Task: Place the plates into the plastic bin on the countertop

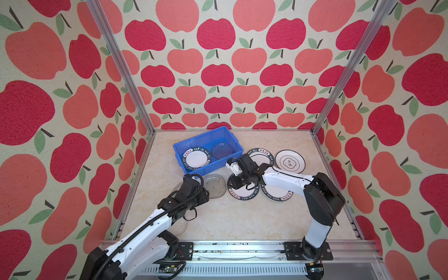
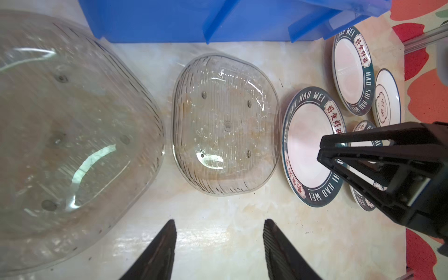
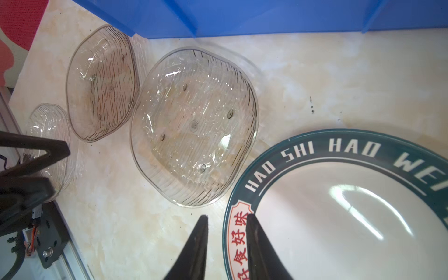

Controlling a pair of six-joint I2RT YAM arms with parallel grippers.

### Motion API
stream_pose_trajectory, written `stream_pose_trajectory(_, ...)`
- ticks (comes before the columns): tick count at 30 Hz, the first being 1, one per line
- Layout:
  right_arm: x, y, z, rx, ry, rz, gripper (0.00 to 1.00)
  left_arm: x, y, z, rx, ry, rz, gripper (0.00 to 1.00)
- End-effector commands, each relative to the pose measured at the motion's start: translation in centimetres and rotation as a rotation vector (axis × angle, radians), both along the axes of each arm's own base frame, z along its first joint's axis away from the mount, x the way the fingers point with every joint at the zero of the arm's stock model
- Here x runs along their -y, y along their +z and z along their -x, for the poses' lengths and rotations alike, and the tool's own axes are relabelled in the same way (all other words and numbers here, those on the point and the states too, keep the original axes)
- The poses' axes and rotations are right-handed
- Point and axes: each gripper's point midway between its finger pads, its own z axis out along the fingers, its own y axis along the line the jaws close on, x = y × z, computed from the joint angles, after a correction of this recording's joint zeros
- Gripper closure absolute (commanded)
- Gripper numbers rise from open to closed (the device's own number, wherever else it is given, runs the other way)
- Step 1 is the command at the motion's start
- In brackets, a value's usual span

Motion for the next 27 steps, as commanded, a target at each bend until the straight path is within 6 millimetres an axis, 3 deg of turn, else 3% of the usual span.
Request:
stream_pose_trajectory(1,-0.4,1.3,0.2,0.007,0.0,-0.043,0.7,-0.8,-0.1,0.2,-0.057,0.174,-0.019,0.46)
stream_pose_trajectory(6,-0.5,2.1,0.1,0.024,0.007,-0.057,0.7,-0.3,-1.7,0.2,-0.123,0.292,-0.007,0.47)
stream_pose_trajectory(10,-0.1,2.7,0.0,0.044,0.007,-0.056,0.7,-1.3,-2.3,0.1,-0.14,0.381,-0.043,0.47)
stream_pose_trajectory(16,0.3,3.2,-0.5,0.052,-0.001,-0.073,0.7,-1.7,-2.6,-1.4,-0.103,0.447,0.048,0.47)
stream_pose_trajectory(27,0.6,2.7,-1.3,0.029,-0.014,-0.085,0.71,0.7,-4.6,-2.9,-0.15,0.417,0.085,0.52)
